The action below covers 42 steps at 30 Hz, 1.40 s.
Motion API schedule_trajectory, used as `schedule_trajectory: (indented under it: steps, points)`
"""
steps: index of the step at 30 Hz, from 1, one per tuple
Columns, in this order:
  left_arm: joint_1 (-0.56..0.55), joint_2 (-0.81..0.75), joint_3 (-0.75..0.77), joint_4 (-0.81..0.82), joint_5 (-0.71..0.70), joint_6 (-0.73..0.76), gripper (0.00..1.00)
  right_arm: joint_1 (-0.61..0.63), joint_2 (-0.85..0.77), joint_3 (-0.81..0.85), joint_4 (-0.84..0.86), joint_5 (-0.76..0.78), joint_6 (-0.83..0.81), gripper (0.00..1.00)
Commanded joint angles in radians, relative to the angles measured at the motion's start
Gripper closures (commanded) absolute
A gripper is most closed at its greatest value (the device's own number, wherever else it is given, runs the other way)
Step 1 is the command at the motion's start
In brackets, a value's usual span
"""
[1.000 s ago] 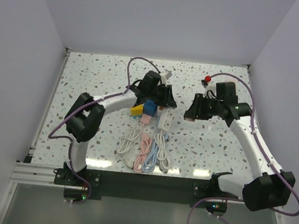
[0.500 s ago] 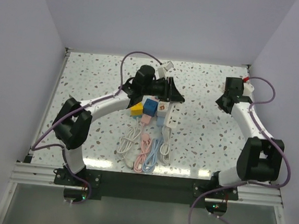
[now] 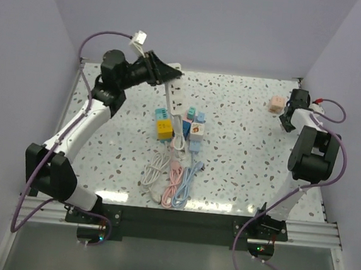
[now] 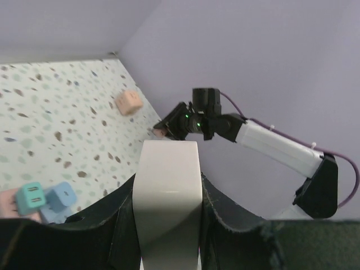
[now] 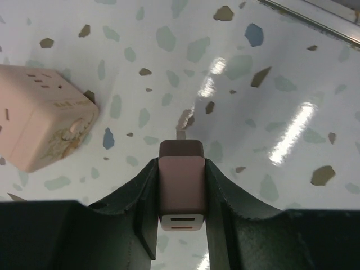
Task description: Pull the plug off the socket
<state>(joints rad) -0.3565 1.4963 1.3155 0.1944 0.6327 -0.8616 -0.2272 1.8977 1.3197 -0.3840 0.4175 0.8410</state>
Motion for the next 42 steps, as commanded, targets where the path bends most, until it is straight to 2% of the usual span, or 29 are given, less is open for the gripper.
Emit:
schedule_trajectory:
  steps: [1, 2, 3, 4, 5, 6, 8, 10, 11, 13, 16, 23, 27, 31, 35, 37, 41, 42]
  points:
    - [0.140, -0.004, 0.068, -0.019, -0.017, -0.030, 1.00, -0.001, 0.067, 0.091, 0.059, -0.066, 0.049, 0.69]
    - [0.195, 0.011, 0.138, -0.152, -0.040, 0.033, 1.00, -0.001, 0.081, 0.099, 0.066, -0.080, 0.049, 0.61]
    - [0.218, 0.040, 0.165, -0.192, -0.085, 0.064, 1.00, -0.003, 0.093, 0.116, 0.076, -0.097, 0.055, 0.55]
    - [0.244, 0.056, 0.204, -0.282, -0.102, 0.091, 1.00, -0.006, 0.106, 0.122, 0.079, -0.111, 0.058, 0.42]
    - [0.305, 0.085, 0.217, -0.308, -0.114, 0.107, 1.00, -0.006, 0.122, 0.127, 0.100, -0.144, 0.059, 0.37]
    - [0.335, 0.097, 0.229, -0.319, -0.123, 0.111, 1.00, -0.009, 0.133, 0.140, 0.105, -0.167, 0.061, 0.27]
    - [0.414, 0.113, 0.223, -0.314, -0.166, 0.122, 1.00, -0.011, 0.153, 0.162, 0.105, -0.228, 0.058, 0.18]
    - [0.458, 0.127, 0.190, -0.238, -0.168, 0.112, 1.00, -0.011, 0.153, 0.173, 0.125, -0.253, 0.050, 0.08]
    - [0.496, 0.139, 0.179, -0.170, -0.168, 0.102, 1.00, -0.011, 0.144, 0.171, 0.128, -0.261, 0.049, 0.06]
    - [0.522, 0.212, 0.246, -0.193, -0.168, 0.124, 1.00, -0.011, 0.126, 0.159, 0.148, -0.284, 0.044, 0.01]
    - [0.559, 0.320, 0.351, -0.281, -0.189, 0.170, 1.00, -0.012, 0.080, 0.139, 0.145, -0.289, 0.029, 0.01]
    - [0.625, 0.562, 0.485, -0.273, -0.197, 0.164, 1.00, -0.014, -0.072, 0.055, 0.128, -0.344, 0.024, 0.01]
    - [0.639, 0.682, 0.582, -0.271, -0.234, 0.144, 1.00, -0.012, -0.149, -0.029, 0.174, -0.390, 0.058, 0.01]
    - [0.651, 0.800, 0.648, -0.228, -0.237, 0.050, 1.00, -0.009, -0.181, -0.033, 0.154, -0.457, 0.055, 0.01]
    - [0.657, 0.886, 0.637, -0.130, -0.252, -0.066, 0.98, 0.015, -0.236, -0.050, 0.157, -0.543, 0.033, 0.01]
    - [0.657, 0.910, 0.639, -0.070, -0.243, -0.103, 0.93, 0.037, -0.256, -0.059, 0.155, -0.582, 0.023, 0.01]
    - [0.660, 0.952, 0.648, -0.020, -0.258, -0.177, 0.91, 0.078, -0.322, -0.082, 0.143, -0.588, -0.014, 0.01]
    - [0.662, 0.955, 0.646, -0.009, -0.267, -0.188, 0.86, 0.089, -0.340, -0.095, 0.142, -0.594, -0.022, 0.01]
